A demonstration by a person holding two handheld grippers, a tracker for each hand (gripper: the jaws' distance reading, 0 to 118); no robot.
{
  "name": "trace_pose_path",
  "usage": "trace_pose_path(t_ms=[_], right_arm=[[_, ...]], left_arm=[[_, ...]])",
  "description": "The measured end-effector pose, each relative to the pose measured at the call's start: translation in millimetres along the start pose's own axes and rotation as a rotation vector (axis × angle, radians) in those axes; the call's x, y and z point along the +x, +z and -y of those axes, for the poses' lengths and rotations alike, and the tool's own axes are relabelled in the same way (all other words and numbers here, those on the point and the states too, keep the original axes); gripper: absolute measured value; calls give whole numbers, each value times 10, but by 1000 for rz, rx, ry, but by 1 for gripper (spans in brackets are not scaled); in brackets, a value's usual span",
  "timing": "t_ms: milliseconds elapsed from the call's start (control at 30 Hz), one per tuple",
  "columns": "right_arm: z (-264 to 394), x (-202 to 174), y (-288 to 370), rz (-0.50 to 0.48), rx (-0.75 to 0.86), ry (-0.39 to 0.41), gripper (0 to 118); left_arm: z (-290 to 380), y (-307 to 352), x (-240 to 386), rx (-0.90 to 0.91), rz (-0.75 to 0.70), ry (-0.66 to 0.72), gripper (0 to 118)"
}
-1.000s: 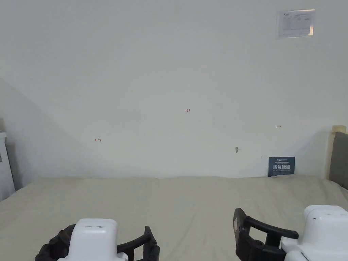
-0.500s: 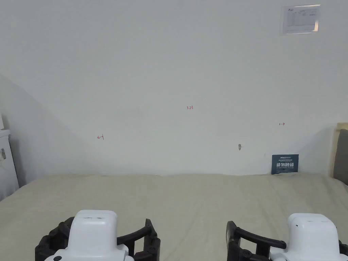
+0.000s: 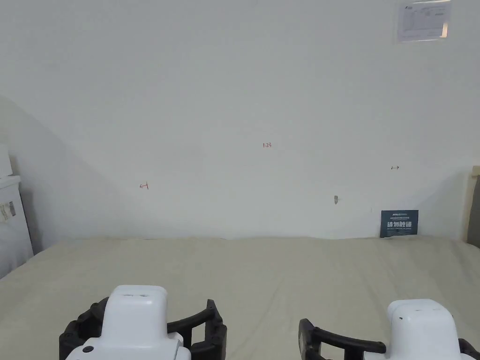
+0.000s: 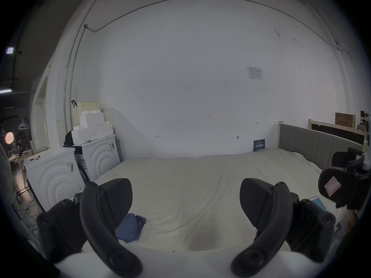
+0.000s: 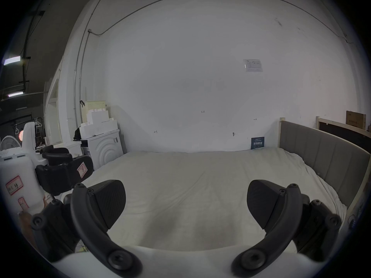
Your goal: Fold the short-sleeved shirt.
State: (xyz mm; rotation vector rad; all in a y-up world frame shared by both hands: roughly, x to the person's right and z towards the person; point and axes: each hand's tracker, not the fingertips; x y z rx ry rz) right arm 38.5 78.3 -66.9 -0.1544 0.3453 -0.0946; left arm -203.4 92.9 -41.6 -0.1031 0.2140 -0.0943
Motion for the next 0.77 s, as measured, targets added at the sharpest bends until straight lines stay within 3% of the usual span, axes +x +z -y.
trace_pose_path(t_ms=[67, 133, 267, 333, 433, 500, 700, 767], right_arm=[[-19, -24, 26, 70, 42, -20, 118], [-16, -43, 22, 112, 93, 33, 118], [-40, -36, -2, 96, 61, 36, 118], [-69, 14, -7, 51, 23, -40, 118], [-68, 96, -4, -25, 30, -65, 118], [-51, 99, 13, -28, 53, -47, 118], [50, -65, 45, 172, 166, 101, 118], [50, -69, 42, 128, 151, 89, 118]], left_arm=[[0, 0, 8, 1, -6, -13, 111], [0, 2, 19, 8, -15, -16, 111], [-1, 2, 26, 6, -5, -20, 111], [4, -2, 27, 4, -11, -21, 111], [12, -9, 13, -2, -9, -14, 111], [13, -7, 5, -4, -9, -14, 111], [2, -17, -6, -3, -10, -5, 111], [1, -20, -3, -2, -8, -6, 111]])
